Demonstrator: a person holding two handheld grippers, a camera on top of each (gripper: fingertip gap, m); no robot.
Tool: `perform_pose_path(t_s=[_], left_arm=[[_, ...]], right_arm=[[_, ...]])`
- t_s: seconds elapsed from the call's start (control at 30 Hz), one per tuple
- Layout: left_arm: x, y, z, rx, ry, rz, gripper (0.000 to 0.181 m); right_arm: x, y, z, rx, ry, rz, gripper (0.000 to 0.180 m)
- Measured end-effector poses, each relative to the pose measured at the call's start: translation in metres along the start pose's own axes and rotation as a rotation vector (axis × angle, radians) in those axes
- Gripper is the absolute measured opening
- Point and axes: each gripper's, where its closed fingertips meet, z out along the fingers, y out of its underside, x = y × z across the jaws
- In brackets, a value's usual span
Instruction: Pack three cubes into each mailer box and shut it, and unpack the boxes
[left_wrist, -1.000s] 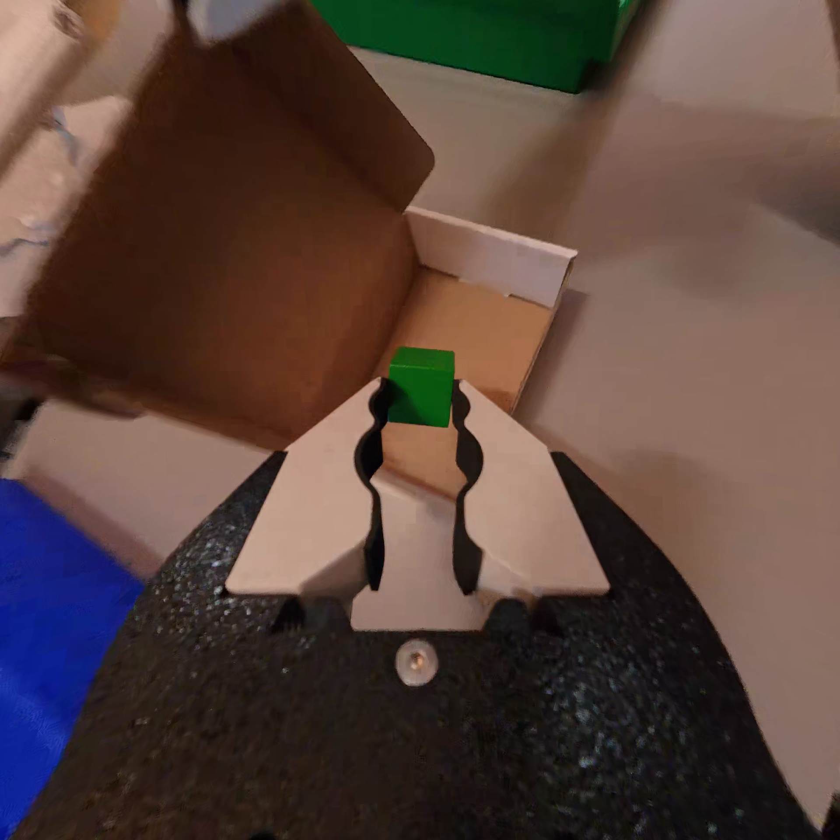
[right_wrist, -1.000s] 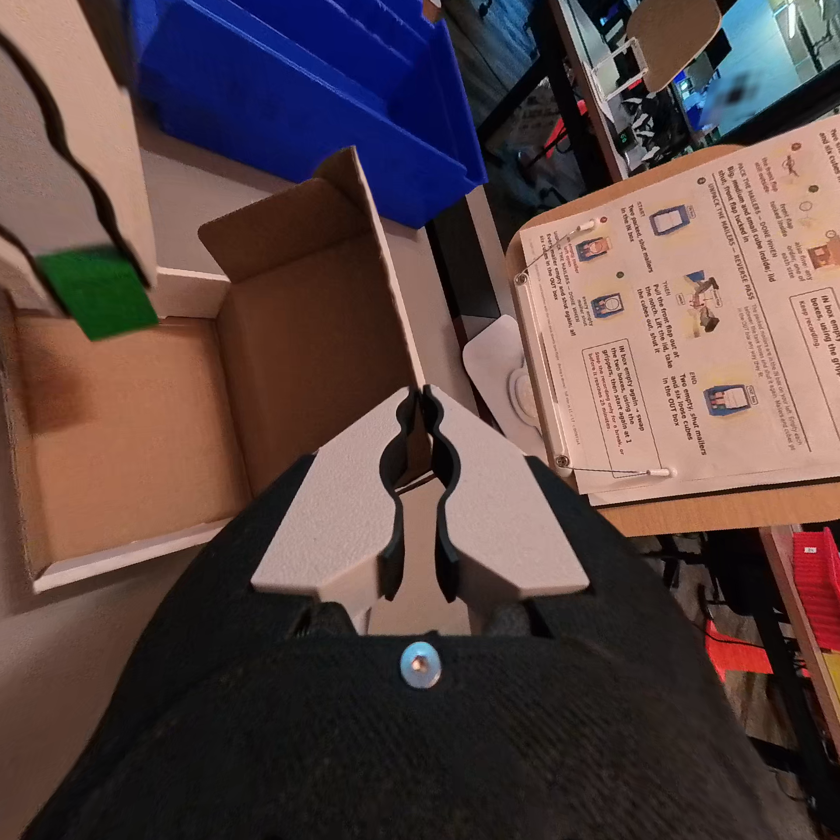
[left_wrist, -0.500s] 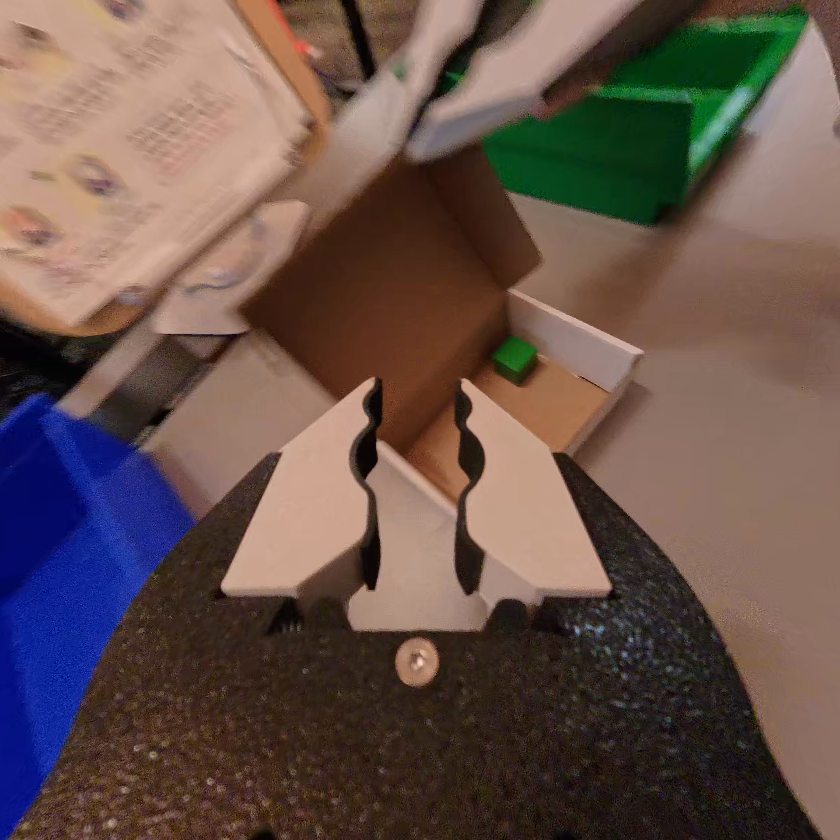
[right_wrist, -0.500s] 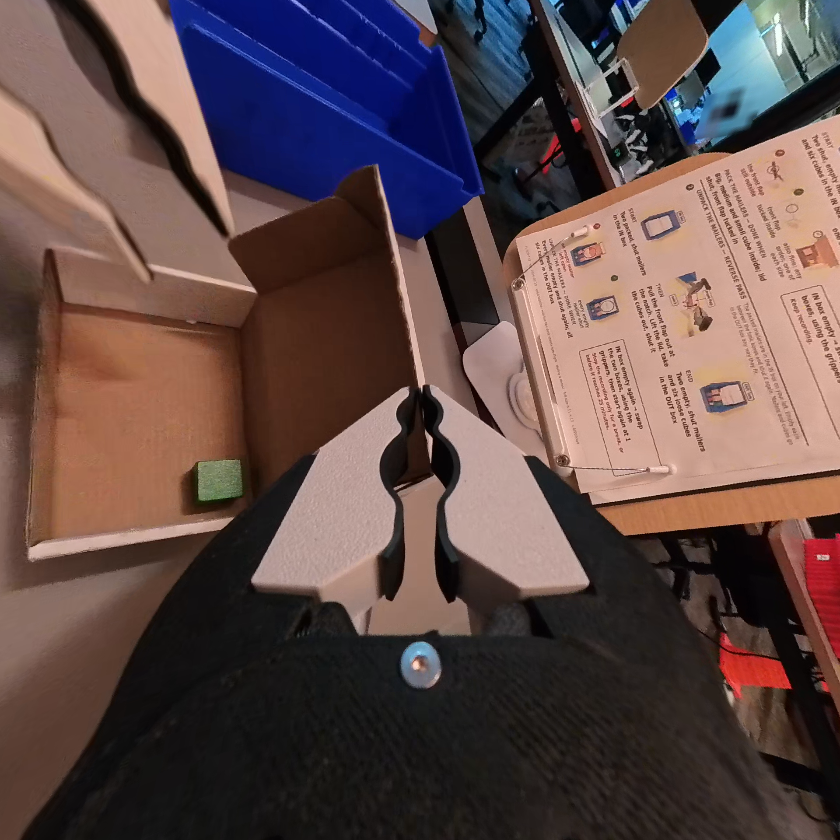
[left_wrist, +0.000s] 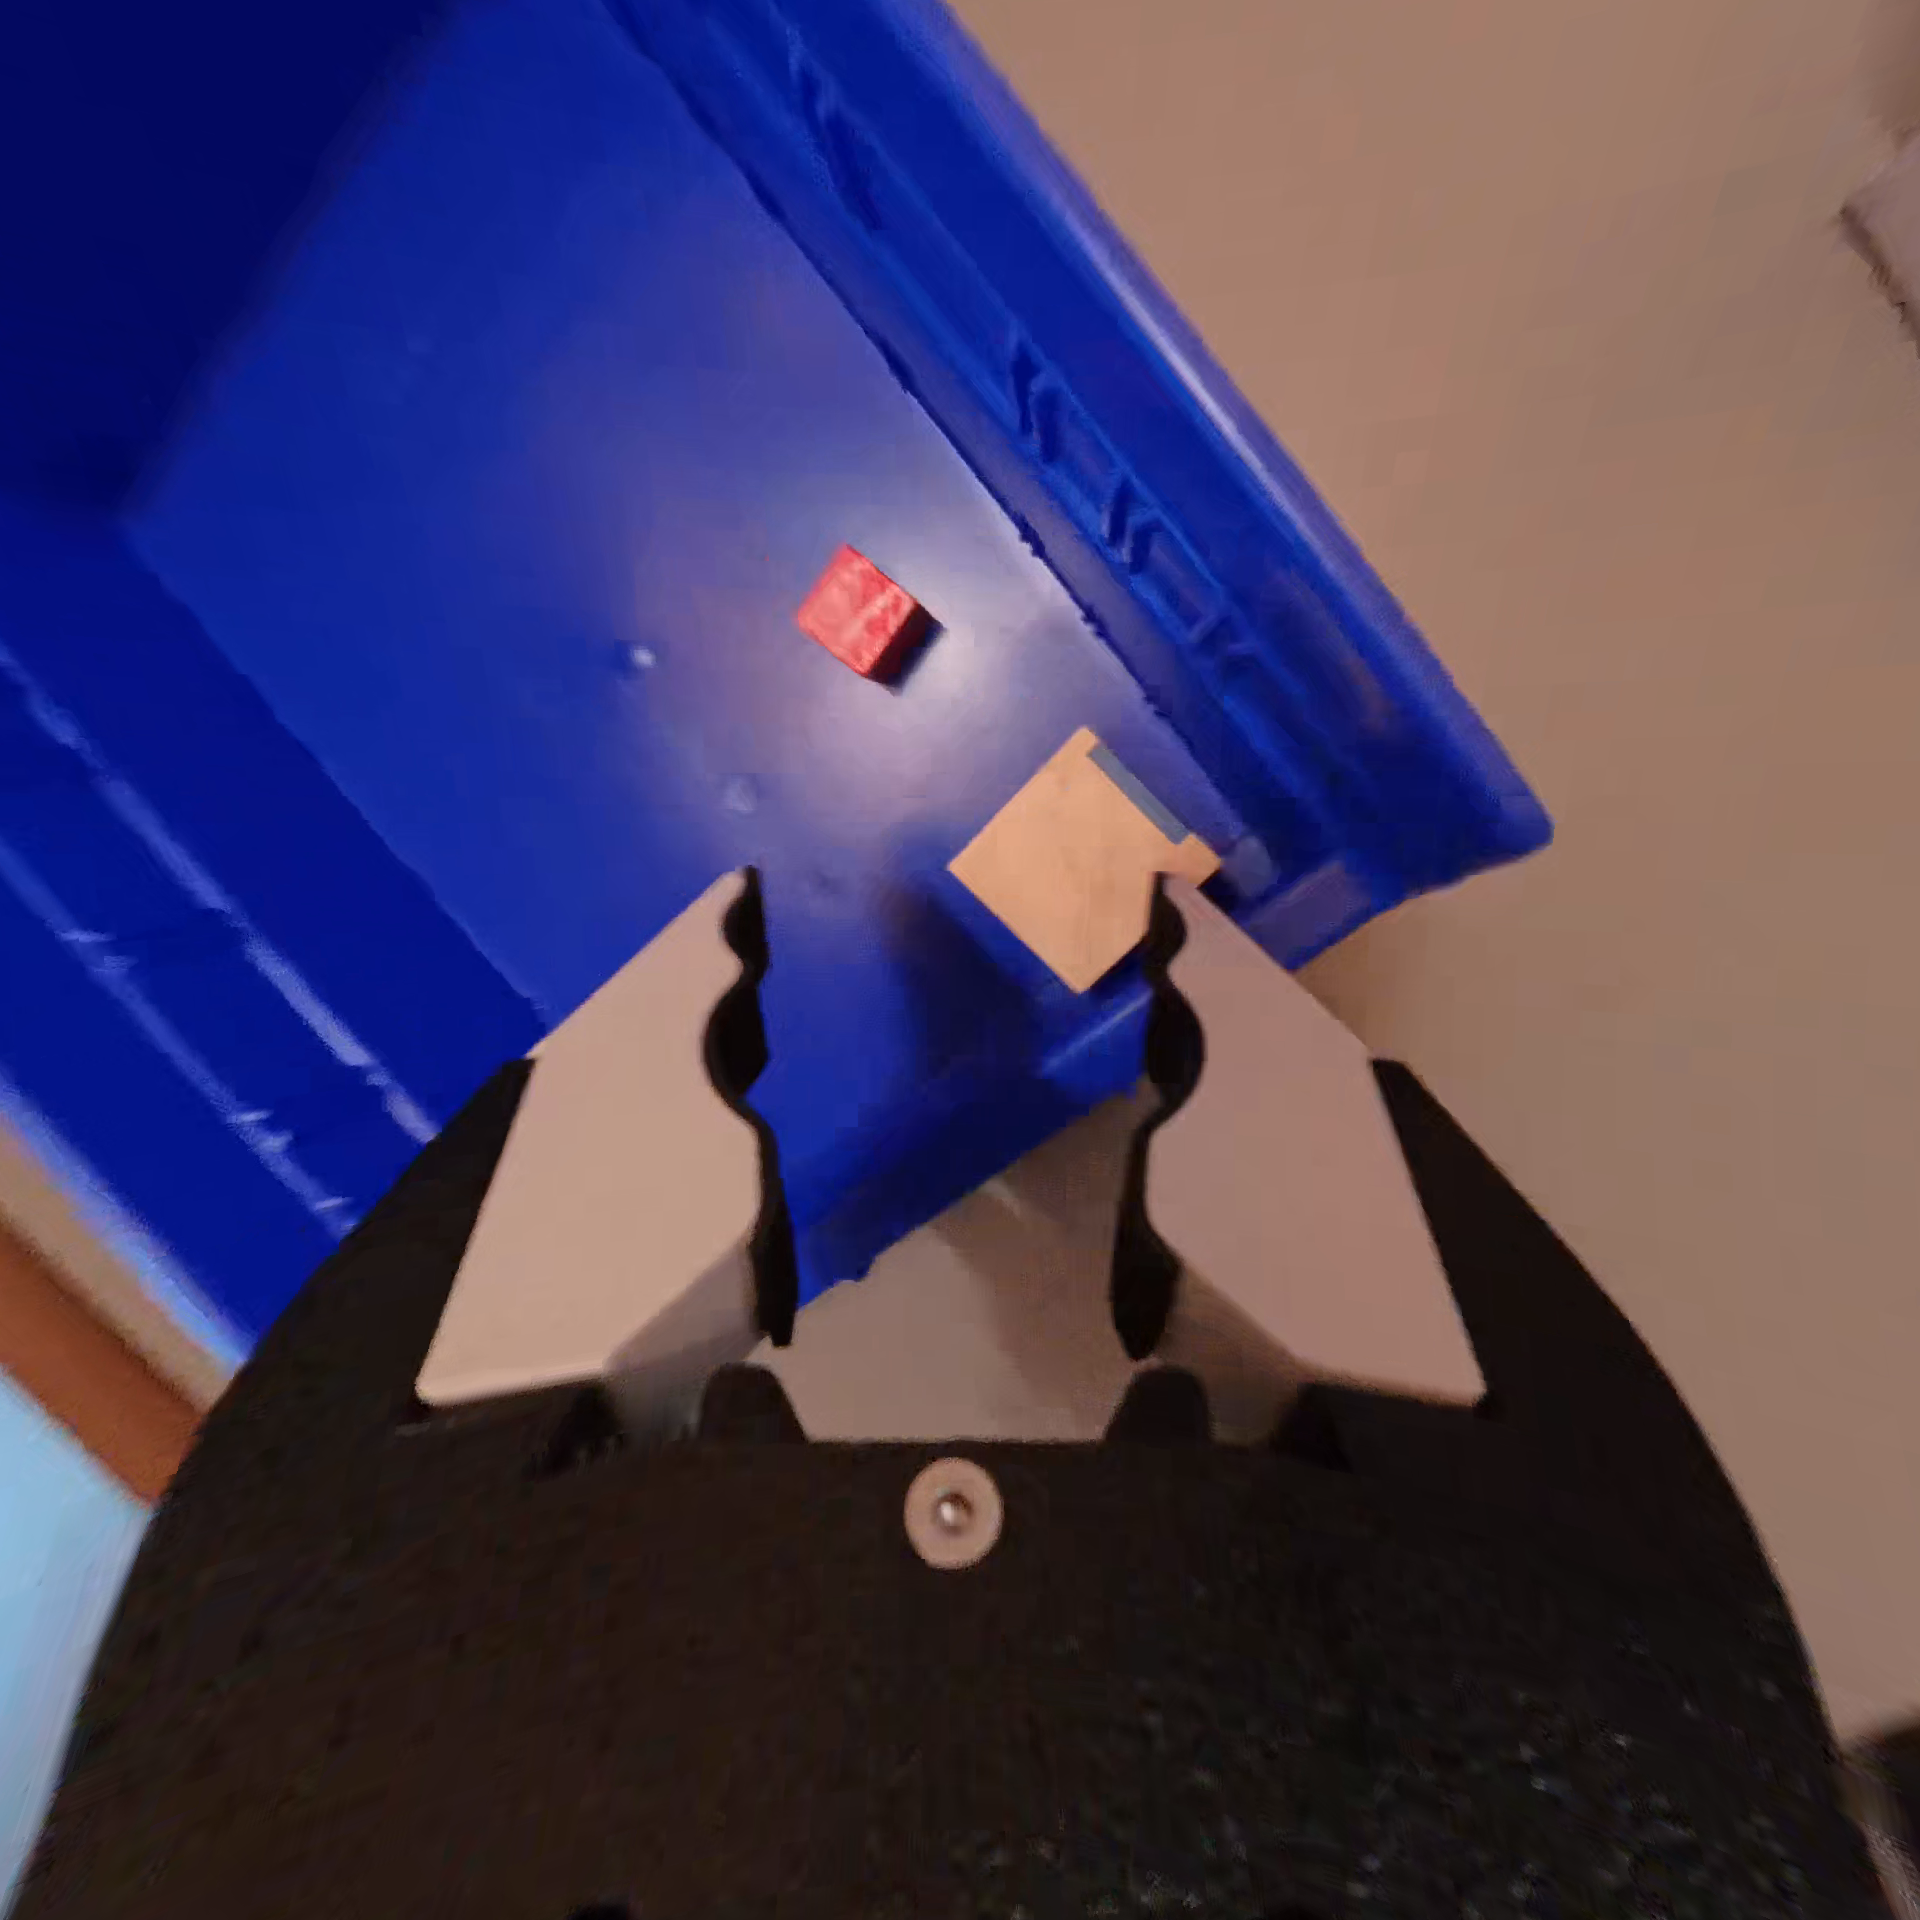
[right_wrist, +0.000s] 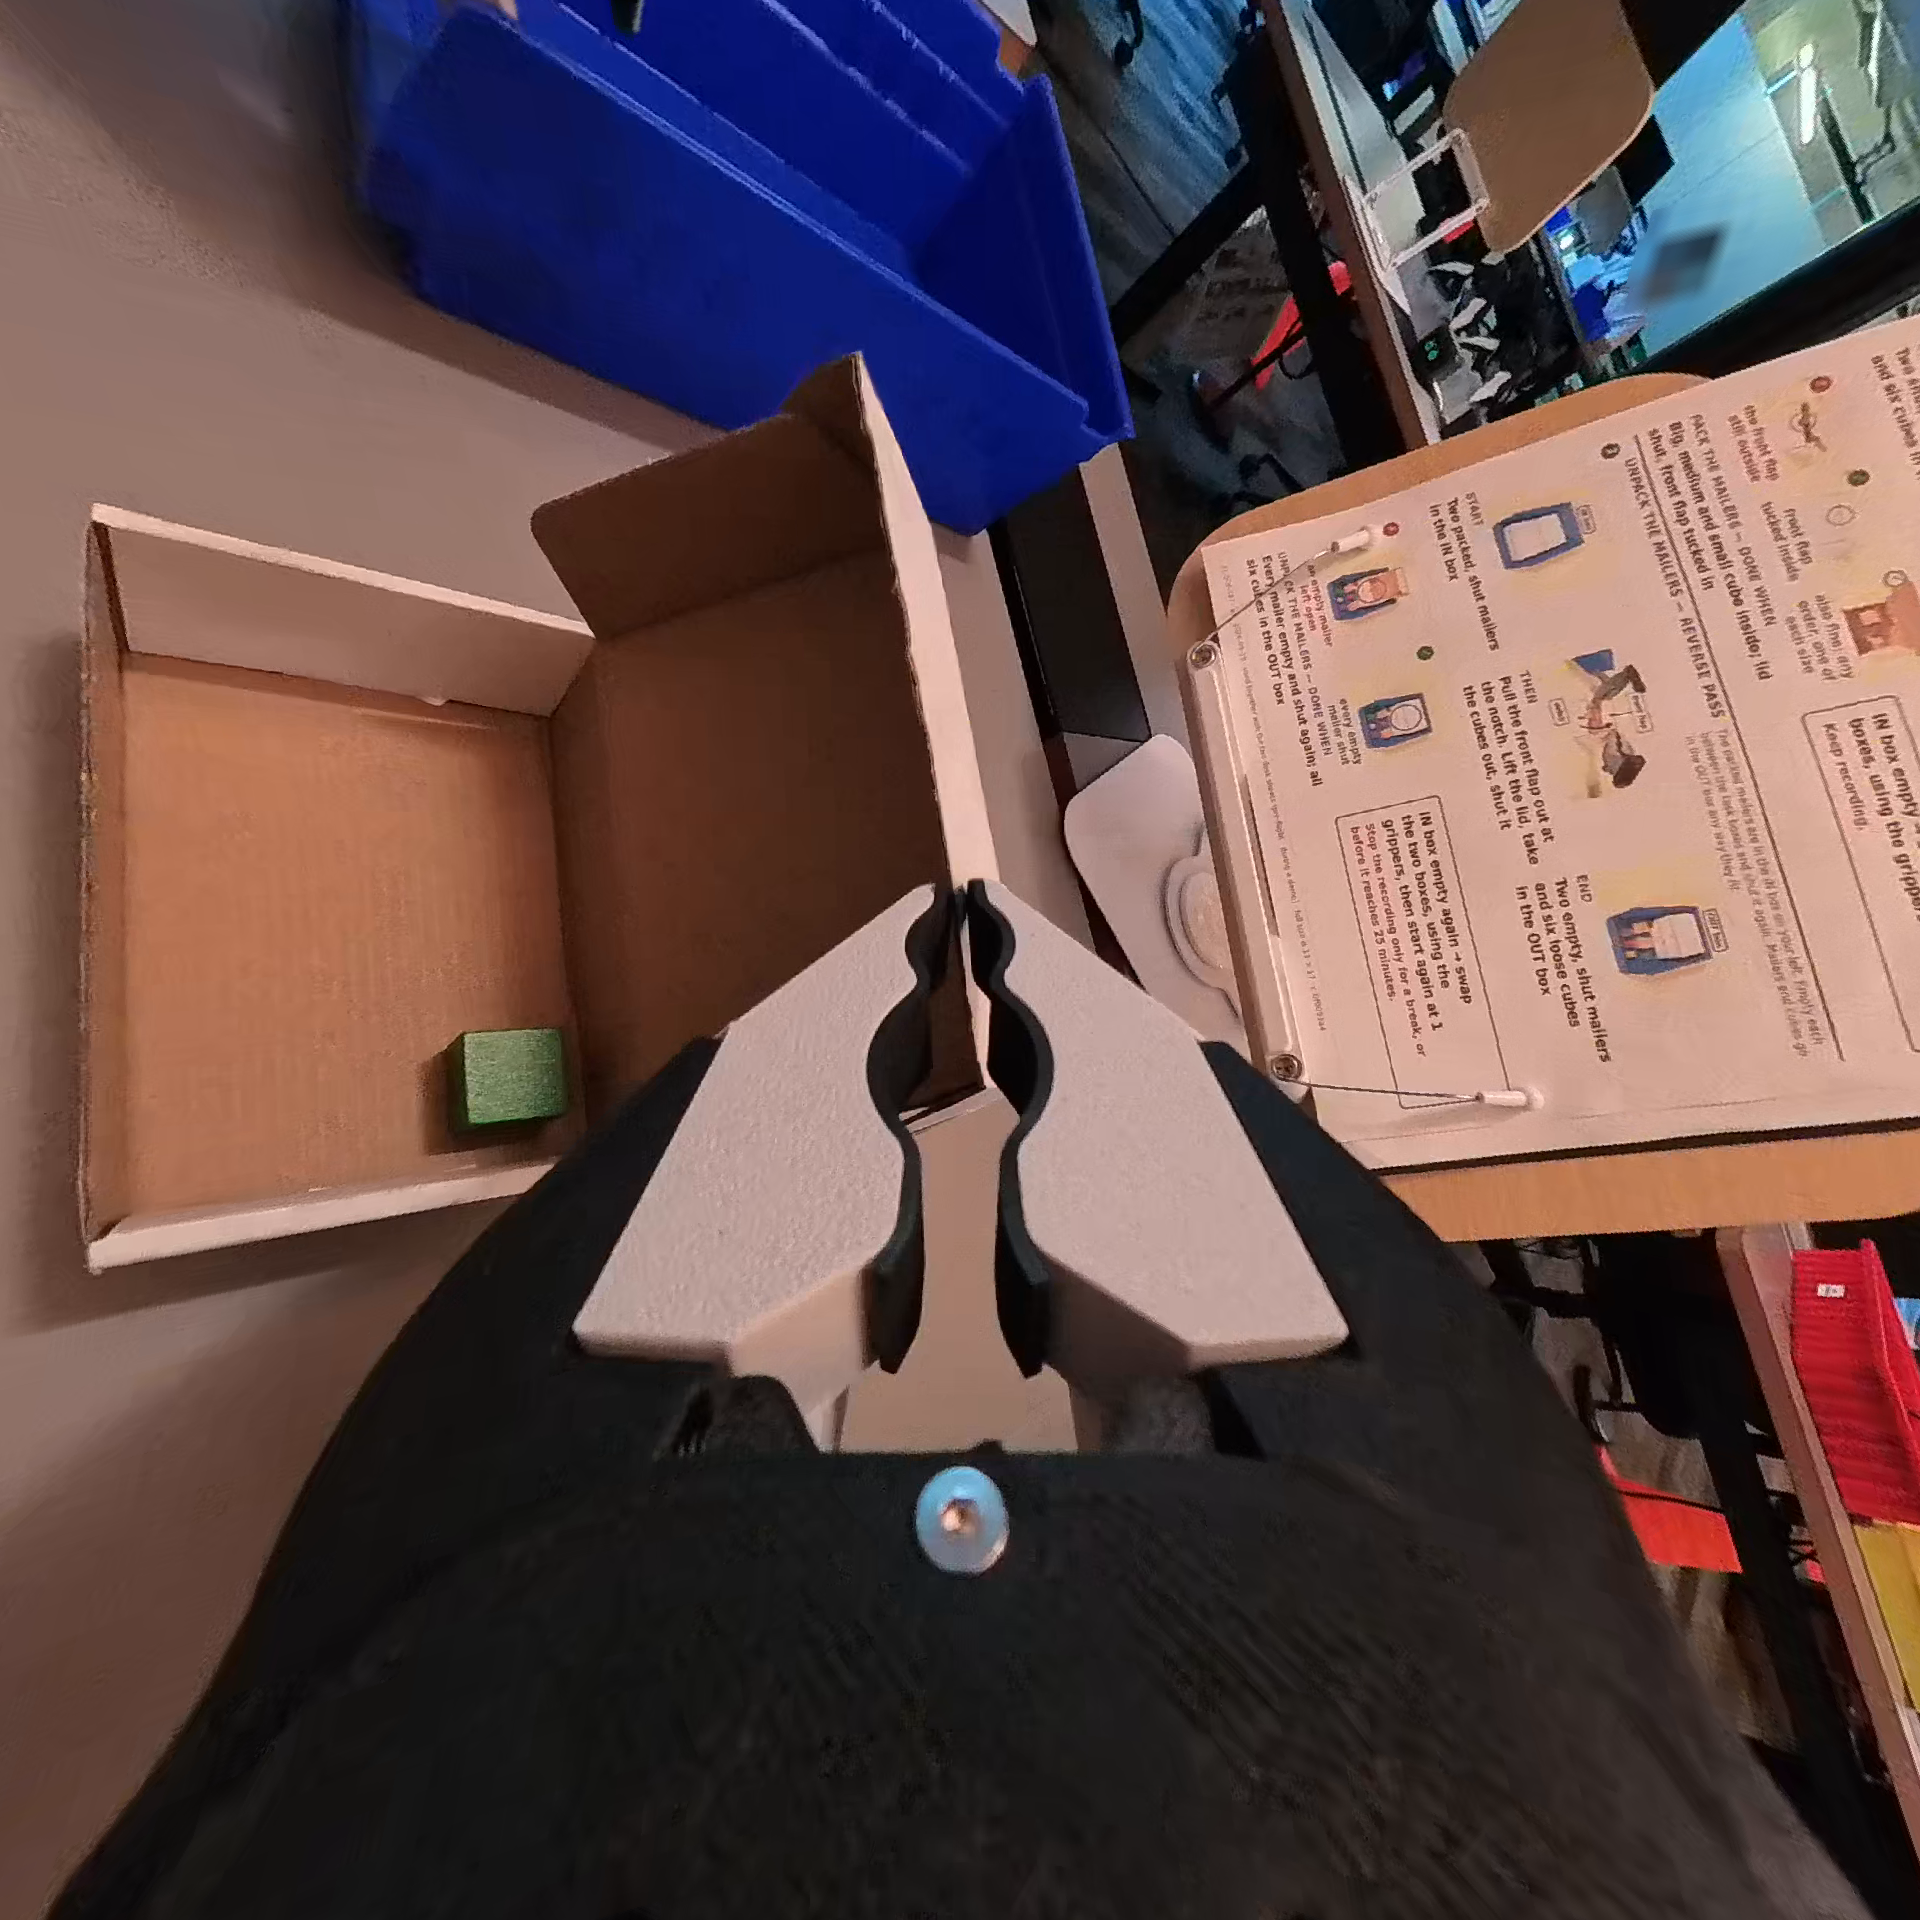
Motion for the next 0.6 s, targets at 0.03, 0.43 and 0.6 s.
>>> perform_pose_path(t_s=[0.03, 0.43, 0.6], left_arm=[[0.003, 0.001, 0.004, -0.034, 0.056, -0.067, 0.073], [0.027, 0.011, 0.027, -0.200, 0.185, -0.365, 0.071], [0.016, 0.015, 0.032, -0.226, 0.102, -0.343, 0.057]], right_arm=[[0.000, 0.000, 0.000, -0.003, 0.002, 0.000, 0.001], [-0.005, -0.001, 0.005, -0.017, -0.011, -0.013, 0.002], [-0.006, -0.003, 0.007, -0.015, -0.013, -0.017, 0.002]])
